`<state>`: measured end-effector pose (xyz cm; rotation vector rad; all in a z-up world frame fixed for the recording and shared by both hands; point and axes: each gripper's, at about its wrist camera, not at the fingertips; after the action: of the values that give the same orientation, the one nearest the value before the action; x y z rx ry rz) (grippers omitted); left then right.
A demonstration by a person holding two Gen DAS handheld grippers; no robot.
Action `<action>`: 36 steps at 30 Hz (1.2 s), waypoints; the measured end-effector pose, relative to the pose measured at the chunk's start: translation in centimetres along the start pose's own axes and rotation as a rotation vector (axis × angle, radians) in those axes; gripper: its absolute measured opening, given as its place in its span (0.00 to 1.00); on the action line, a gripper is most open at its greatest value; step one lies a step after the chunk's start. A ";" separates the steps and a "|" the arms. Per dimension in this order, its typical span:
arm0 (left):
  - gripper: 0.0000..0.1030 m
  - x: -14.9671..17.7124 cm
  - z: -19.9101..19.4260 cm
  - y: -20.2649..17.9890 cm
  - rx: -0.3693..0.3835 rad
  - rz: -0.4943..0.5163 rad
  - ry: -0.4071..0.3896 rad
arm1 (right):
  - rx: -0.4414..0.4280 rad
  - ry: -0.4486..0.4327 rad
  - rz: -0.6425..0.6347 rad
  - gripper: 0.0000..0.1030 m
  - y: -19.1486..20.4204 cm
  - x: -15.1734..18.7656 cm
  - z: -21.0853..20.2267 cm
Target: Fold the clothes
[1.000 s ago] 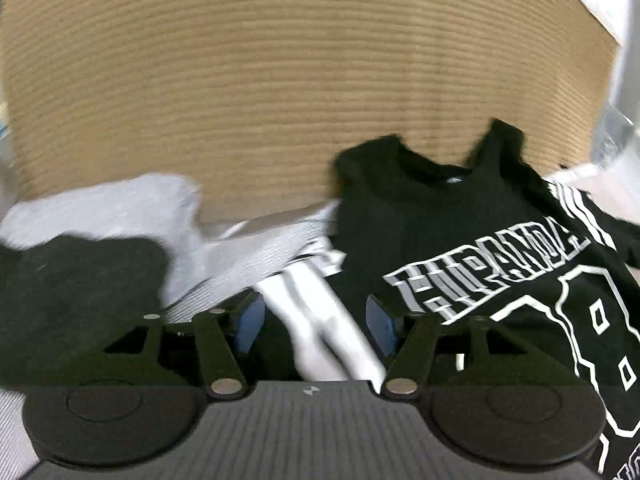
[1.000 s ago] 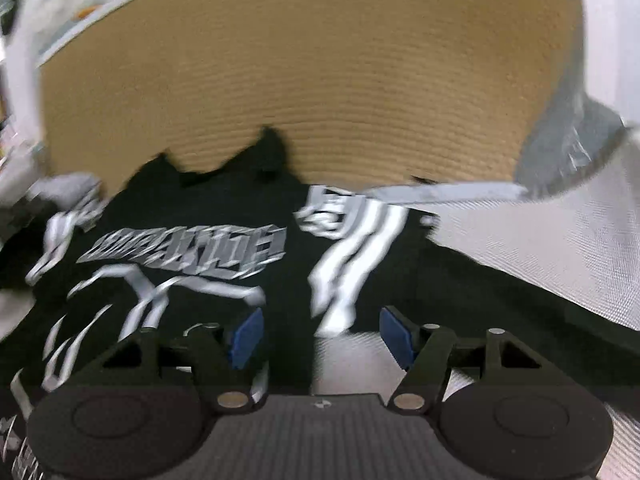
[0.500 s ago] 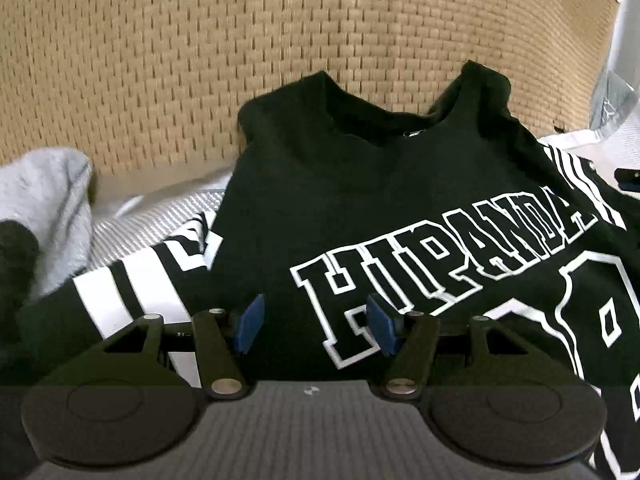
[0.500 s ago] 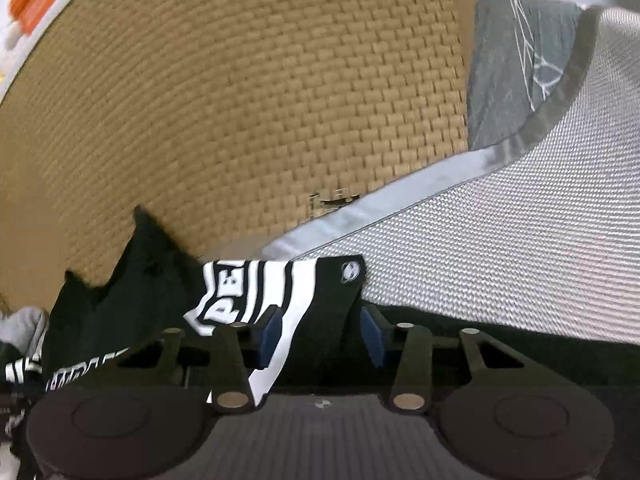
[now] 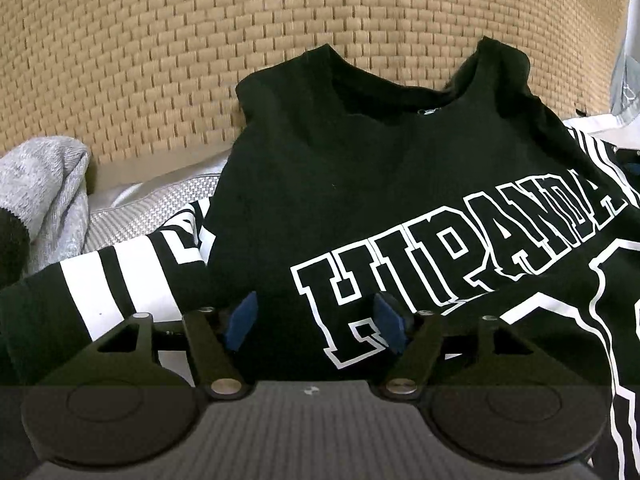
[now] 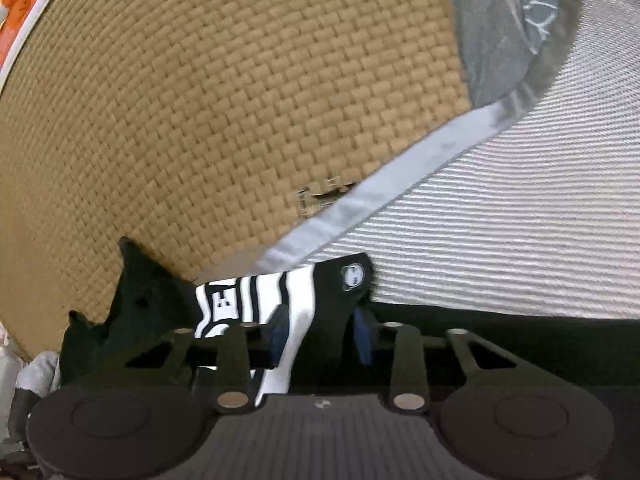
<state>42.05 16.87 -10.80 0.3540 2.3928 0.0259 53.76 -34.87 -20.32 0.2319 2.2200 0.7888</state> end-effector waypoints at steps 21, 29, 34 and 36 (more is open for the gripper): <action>0.66 -0.3 -2.5 2.5 0.045 -0.069 -0.051 | 0.125 -0.069 -0.137 0.10 0.8 0.1 -1.3; 0.67 0.2 -7.4 8.7 0.019 -0.270 -0.125 | 0.004 -0.139 -0.122 0.27 5.3 0.1 -3.8; 0.67 1.1 -6.7 11.9 0.016 -0.390 -0.058 | -0.130 -0.002 -0.274 0.29 10.9 3.4 -2.2; 0.67 1.5 -6.2 12.7 0.007 -0.434 -0.041 | -0.151 0.060 -0.363 0.29 12.9 5.2 -1.1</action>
<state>40.06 29.91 -5.65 -0.1652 2.3799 -0.1856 48.36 -23.10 -15.07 -0.2653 2.1578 0.7626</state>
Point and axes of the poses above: each gripper's, at about its wrist camera, not at the fingertips, and z roughly the way its jaws point, y to its left, x to its underside, and after that the axes turned 6 degrees about z, right-handed
